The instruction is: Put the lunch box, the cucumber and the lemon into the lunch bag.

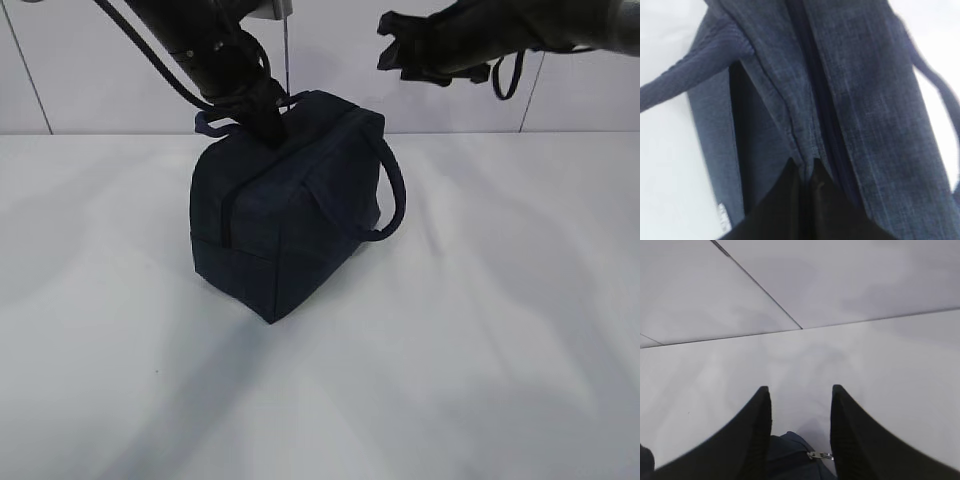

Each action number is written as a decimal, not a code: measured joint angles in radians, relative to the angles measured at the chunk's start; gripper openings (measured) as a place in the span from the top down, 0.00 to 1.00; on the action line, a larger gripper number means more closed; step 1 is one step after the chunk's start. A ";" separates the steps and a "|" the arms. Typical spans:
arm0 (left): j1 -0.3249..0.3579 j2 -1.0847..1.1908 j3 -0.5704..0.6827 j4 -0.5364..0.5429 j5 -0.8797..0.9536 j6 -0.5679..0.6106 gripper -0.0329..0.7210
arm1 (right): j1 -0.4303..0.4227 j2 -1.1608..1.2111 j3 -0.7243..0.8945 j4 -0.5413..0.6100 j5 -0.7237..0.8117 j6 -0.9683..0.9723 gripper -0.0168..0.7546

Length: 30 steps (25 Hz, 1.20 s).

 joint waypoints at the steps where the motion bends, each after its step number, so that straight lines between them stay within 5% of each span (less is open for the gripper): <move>1: 0.004 0.000 -0.001 0.015 0.000 -0.008 0.97 | -0.011 -0.020 0.000 -0.009 0.017 -0.023 0.57; 14: 0.033 0.000 -0.001 0.107 0.002 -0.223 0.96 | -0.046 -0.219 -0.003 -0.258 0.528 -0.057 0.57; 18: 0.035 0.000 -0.001 0.107 0.002 -0.277 0.88 | -0.046 -0.247 -0.003 -0.291 0.689 -0.043 0.57; 23: 0.035 -0.007 -0.001 0.107 0.006 -0.286 0.68 | -0.046 -0.258 -0.003 -0.316 0.719 -0.030 0.57; 30: 0.037 -0.066 -0.001 0.116 0.020 -0.286 0.61 | -0.046 -0.289 0.022 -0.339 0.722 0.025 0.60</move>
